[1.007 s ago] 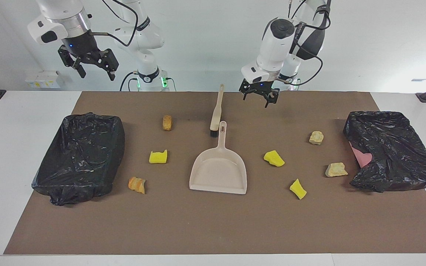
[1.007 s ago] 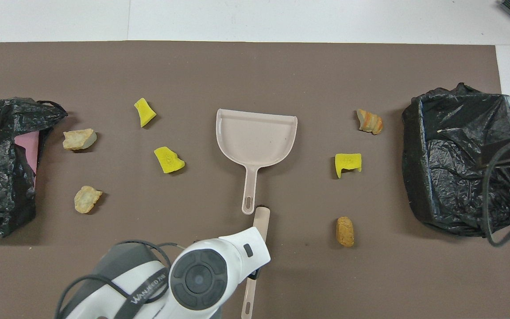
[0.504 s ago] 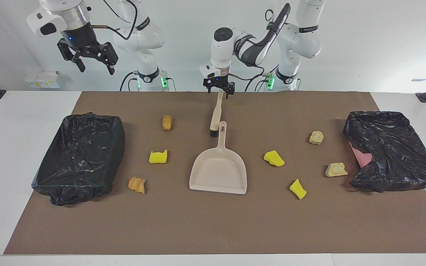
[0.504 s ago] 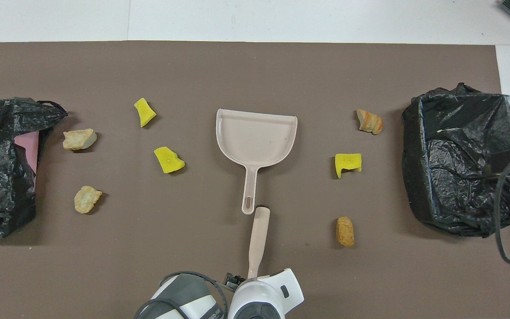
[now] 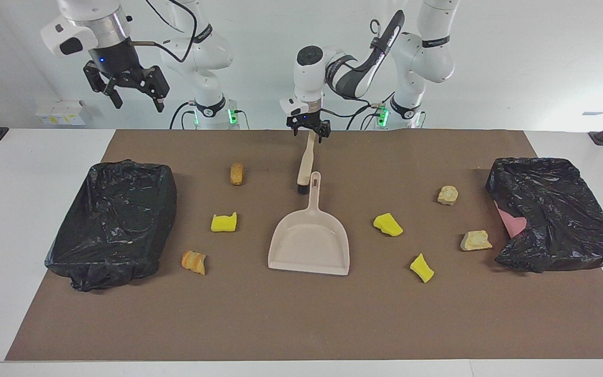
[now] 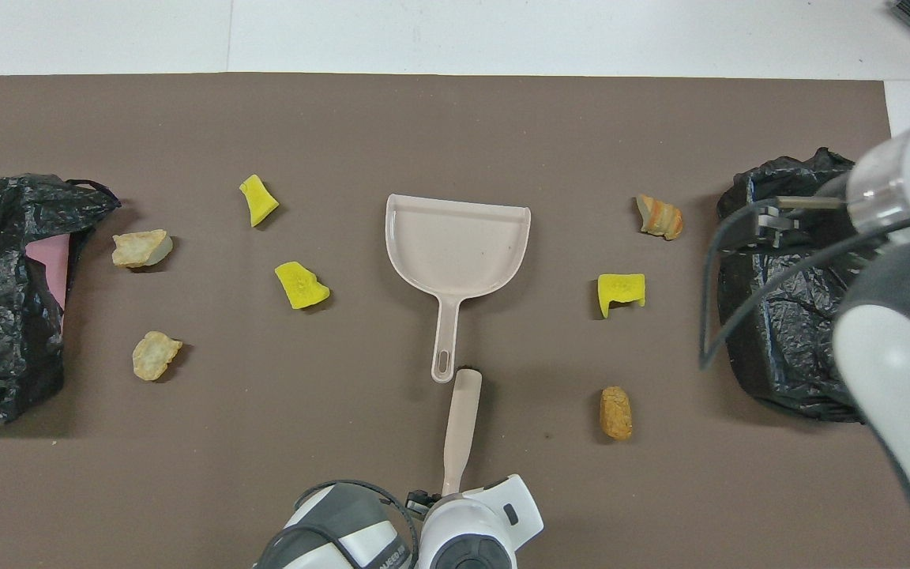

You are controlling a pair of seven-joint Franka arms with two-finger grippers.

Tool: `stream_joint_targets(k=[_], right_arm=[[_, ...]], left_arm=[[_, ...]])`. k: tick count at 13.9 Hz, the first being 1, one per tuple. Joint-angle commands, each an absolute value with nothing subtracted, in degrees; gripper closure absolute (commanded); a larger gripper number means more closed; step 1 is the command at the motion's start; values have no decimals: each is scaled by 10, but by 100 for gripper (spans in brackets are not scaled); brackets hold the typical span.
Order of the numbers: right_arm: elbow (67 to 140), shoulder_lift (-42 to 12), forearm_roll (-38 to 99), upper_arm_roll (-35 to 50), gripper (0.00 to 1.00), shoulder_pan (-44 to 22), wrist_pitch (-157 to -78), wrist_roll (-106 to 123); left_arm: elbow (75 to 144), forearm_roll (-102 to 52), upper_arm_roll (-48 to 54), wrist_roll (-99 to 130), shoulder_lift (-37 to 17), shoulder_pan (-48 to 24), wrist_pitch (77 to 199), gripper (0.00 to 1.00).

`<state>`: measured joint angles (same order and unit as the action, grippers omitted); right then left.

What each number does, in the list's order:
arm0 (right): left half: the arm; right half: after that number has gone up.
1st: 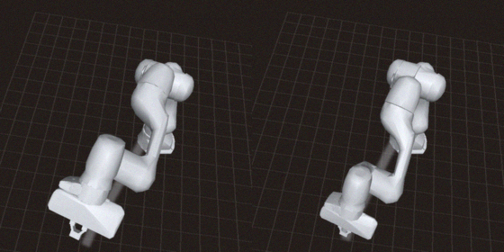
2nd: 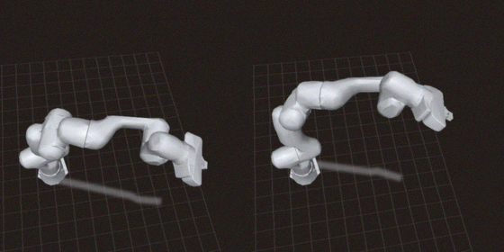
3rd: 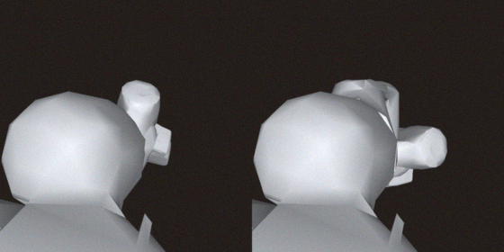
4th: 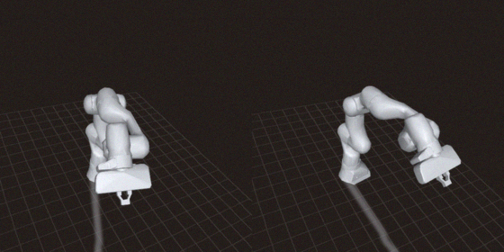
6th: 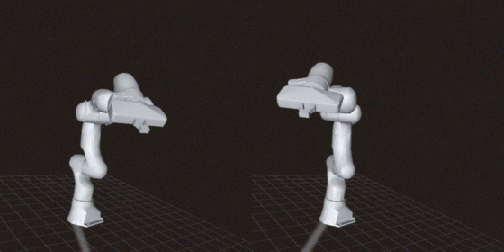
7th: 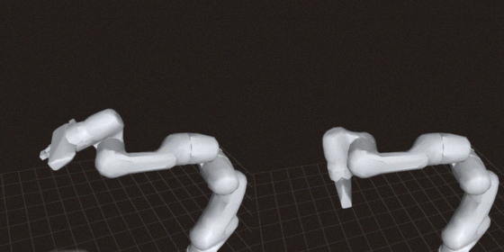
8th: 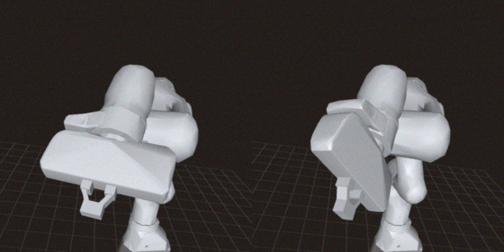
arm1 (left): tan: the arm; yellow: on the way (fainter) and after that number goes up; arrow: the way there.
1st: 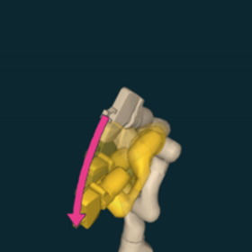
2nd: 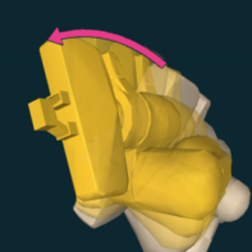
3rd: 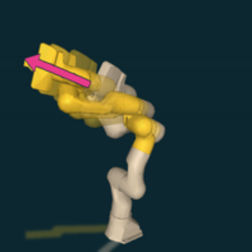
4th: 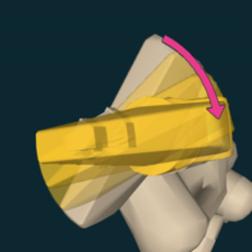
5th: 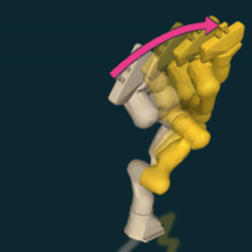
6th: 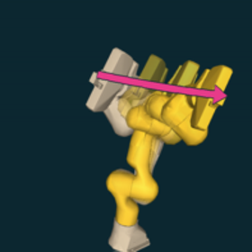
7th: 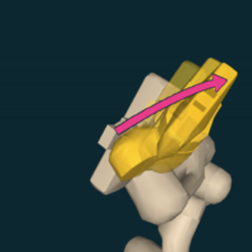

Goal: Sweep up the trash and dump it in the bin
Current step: 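Reach the left gripper to the brush while the right gripper reaches the dustpan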

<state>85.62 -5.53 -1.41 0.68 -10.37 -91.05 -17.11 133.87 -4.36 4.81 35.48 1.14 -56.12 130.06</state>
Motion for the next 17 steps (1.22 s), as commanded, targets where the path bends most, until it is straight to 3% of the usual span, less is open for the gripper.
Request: stream_joint_targets(k=[1,4,9,12,15,17], right_arm=[[845,-112,-18,8,0,-144,-952,-235],[796,-191,-18,8,0,-209,-993,-363],[802,-236,-4,9,0,-277,-1050,-438],[845,-253,24,11,0,-326,-1092,-474],[921,-257,23,12,0,-340,-1168,-481],[939,-253,23,12,0,-344,-1171,-475]], left_arm=[[1342,-31,40,368,15,-557,1297,100],[1339,-18,39,368,40,-513,1247,100],[1339,42,40,359,61,-439,1151,100],[1339,67,39,357,80,-384,1113,100],[1339,68,38,277,94,-307,1095,100],[1339,91,37,277,93,-278,1091,100]])
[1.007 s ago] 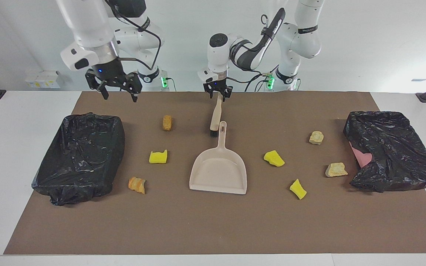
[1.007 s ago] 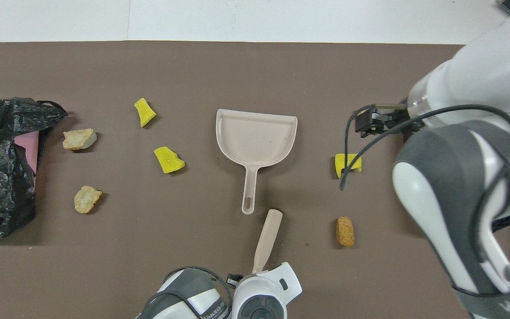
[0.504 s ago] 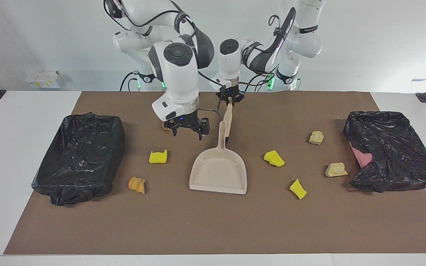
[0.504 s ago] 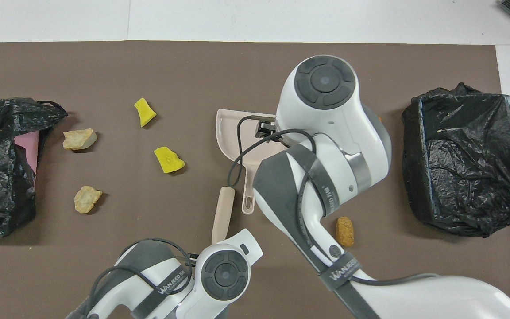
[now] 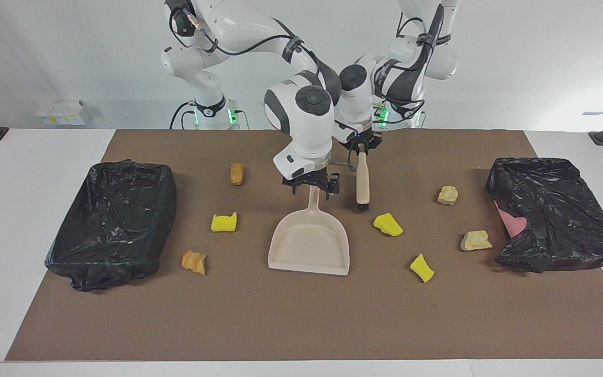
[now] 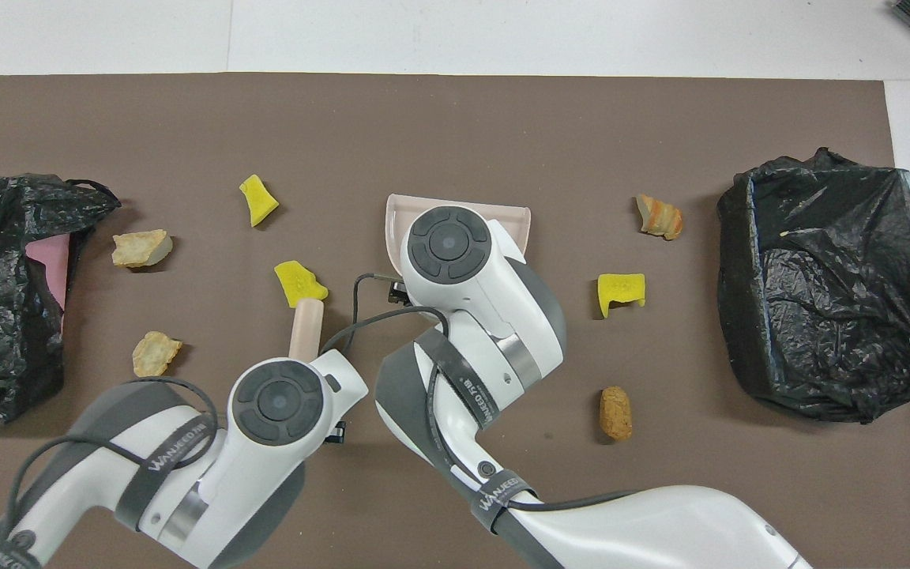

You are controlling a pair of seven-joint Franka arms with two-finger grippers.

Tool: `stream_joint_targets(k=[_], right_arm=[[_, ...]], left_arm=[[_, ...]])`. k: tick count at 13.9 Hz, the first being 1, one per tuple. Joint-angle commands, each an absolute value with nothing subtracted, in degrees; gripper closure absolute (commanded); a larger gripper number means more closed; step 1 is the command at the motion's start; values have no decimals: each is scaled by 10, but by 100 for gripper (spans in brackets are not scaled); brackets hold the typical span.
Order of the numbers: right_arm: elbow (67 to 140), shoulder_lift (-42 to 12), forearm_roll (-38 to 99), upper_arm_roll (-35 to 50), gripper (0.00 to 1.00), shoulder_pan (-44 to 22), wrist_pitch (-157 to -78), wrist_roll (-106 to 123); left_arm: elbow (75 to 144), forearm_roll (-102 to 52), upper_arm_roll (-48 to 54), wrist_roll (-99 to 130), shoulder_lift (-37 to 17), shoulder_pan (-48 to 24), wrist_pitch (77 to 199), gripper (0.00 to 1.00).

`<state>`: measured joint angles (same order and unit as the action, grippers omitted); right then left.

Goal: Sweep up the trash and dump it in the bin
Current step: 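Grasp the brush with the left gripper while the right gripper lifts the dustpan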

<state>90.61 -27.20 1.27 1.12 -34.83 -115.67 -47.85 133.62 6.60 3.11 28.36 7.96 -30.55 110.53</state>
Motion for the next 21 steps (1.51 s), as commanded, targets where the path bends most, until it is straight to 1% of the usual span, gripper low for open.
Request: stream_joint_targets(k=[1,4,5,6,7,10,11,12,13,16,18,19,21], right_arm=[[945,-250,24,12,0,-344,-1171,-471],[947,-249,29,13,0,-344,-1171,-469],[948,-248,37,13,8,-343,-1170,-458],[954,-245,46,13,30,-344,-1170,-434],[964,-241,61,13,36,-344,-1172,-412],[984,-230,66,13,45,-344,-1172,-403],[985,-229,66,13,62,-344,-1172,-402],[982,-230,66,12,86,-344,-1172,-402],[977,-233,65,12,100,-343,-1172,-401],[962,-225,65,12,100,-332,-1162,-375],[962,-201,66,11,100,-316,-1159,-310],[963,-185,65,11,100,-306,-1147,-285],[962,-165,55,10,100,-291,-1106,-169]], left_arm=[[1339,103,37,277,92,-257,1081,100],[1339,173,36,282,98,-240,1036,100],[1339,181,37,282,99,-238,1026,100],[1339,183,36,283,99,-238,1024,100],[1337,183,36,286,98,-233,1025,100],[1325,184,35,300,97,-198,1023,100],[1318,185,35,303,98,-179,1023,100],[1307,184,35,315,101,-156,1024,100],[1290,183,35,324,104,-129,1027,100],[1301,178,34,316,103,-65,1081,100],[1305,172,33,295,101,-21,1107,100],[1322,152,33,273,102,4,1123,100],[1368,138,33,263,104,8,1157,100]])
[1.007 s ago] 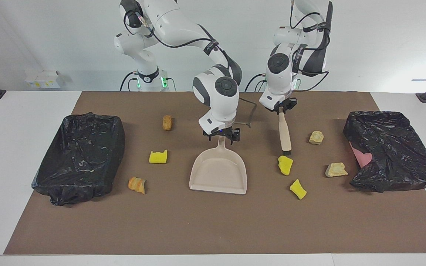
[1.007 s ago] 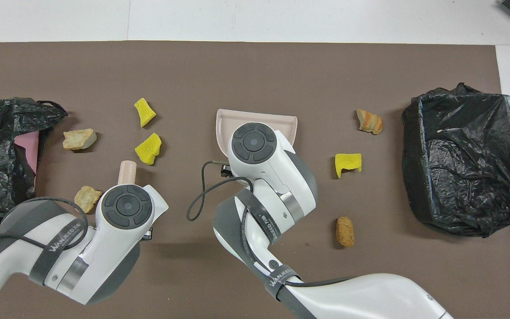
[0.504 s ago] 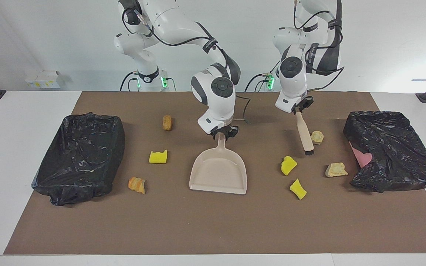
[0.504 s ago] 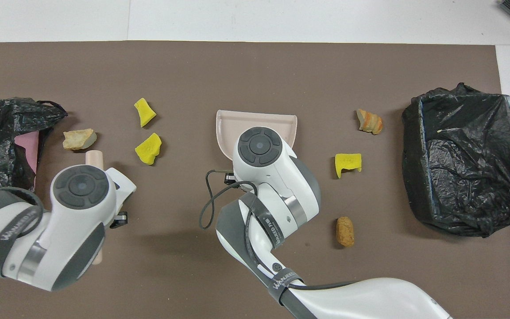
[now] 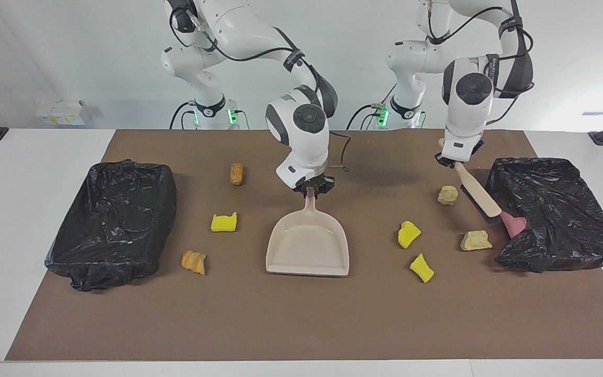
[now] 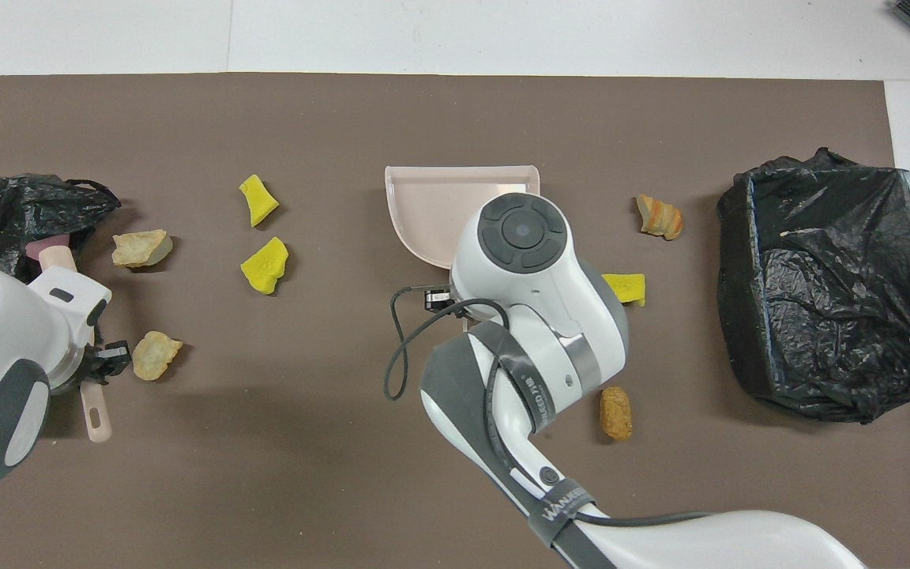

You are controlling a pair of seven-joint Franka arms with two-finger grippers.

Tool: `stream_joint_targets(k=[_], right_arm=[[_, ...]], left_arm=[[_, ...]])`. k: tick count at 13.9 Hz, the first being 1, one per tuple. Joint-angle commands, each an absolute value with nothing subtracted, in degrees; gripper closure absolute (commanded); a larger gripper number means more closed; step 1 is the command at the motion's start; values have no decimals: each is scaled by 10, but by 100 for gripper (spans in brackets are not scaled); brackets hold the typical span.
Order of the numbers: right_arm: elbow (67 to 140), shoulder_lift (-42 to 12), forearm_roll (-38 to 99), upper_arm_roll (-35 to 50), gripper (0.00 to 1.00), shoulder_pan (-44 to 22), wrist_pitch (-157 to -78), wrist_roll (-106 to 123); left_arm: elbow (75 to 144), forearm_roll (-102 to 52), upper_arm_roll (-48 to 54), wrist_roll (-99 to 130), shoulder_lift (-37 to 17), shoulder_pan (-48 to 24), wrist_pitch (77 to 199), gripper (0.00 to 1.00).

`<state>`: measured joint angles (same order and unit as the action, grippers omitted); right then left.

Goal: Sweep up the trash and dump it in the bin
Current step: 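Grasp the brush with the left gripper while the right gripper lifts the dustpan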

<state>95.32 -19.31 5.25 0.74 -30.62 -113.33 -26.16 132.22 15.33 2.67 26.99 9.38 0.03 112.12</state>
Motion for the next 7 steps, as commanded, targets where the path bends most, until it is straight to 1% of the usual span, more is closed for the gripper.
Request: stream_joint_targets(k=[1,3,7], right_arm=[[962,-165,53,9,100,-287,-1093,-103],[964,-167,51,8,100,-265,-1092,40],[963,-175,7,8,100,-244,-1100,248]], left_arm=[[1385,124,33,263,104,4,1177,100],[1409,93,35,260,98,-10,1214,100],[1403,5,35,242,65,-86,1265,100]])
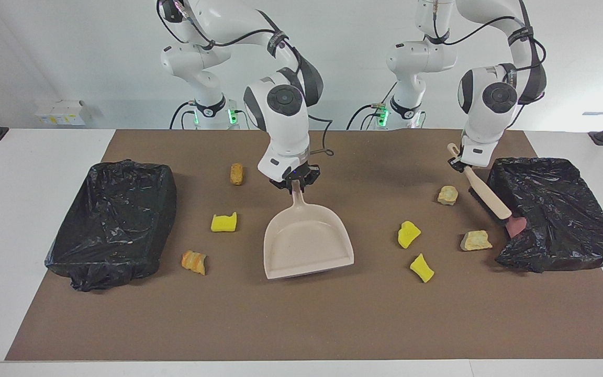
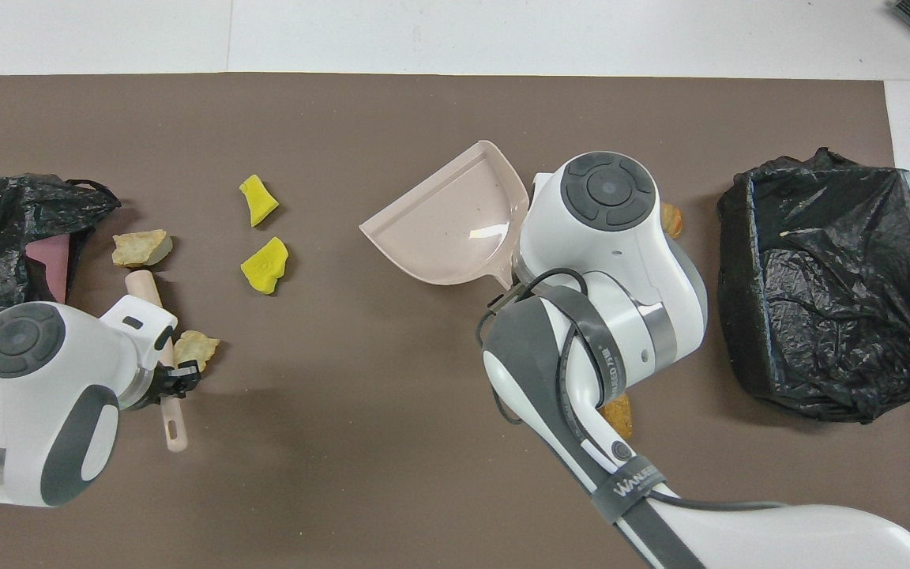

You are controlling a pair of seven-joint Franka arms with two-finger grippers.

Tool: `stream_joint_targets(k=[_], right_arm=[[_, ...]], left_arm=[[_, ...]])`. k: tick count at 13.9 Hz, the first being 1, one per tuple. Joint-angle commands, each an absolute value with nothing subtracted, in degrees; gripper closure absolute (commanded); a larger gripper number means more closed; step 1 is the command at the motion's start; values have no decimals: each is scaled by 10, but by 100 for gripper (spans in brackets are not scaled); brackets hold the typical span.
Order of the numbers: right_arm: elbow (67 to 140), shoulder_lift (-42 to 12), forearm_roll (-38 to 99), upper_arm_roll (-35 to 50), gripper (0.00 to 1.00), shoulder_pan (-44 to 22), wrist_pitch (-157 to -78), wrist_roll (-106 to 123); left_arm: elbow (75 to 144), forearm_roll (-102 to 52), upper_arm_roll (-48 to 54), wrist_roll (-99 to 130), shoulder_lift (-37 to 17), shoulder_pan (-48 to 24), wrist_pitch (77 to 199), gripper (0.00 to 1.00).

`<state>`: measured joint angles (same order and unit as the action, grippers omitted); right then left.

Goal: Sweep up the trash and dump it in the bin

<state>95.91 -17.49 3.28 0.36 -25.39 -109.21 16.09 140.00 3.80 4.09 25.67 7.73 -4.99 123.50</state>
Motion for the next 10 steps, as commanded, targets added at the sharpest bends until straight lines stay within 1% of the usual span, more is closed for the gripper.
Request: stream_joint_targets(k=[1,5,7,10], right_arm=[[963,-177,-10,8,100,-243,-1100,294],[962,-186,-75,9,100,-243,-1098,422],[962,-200,-100,9,100,-247,-1101,464],[962,-207,-124,10,100,-254,-1098,510]], left_arm=[[1401,3,35,241,55,-106,1274,100],[1374,-52,38,191,26,-171,1310,100],[1362,-67,38,168,23,-199,1309,100],[1340,-67,38,55,19,-200,1280,100]])
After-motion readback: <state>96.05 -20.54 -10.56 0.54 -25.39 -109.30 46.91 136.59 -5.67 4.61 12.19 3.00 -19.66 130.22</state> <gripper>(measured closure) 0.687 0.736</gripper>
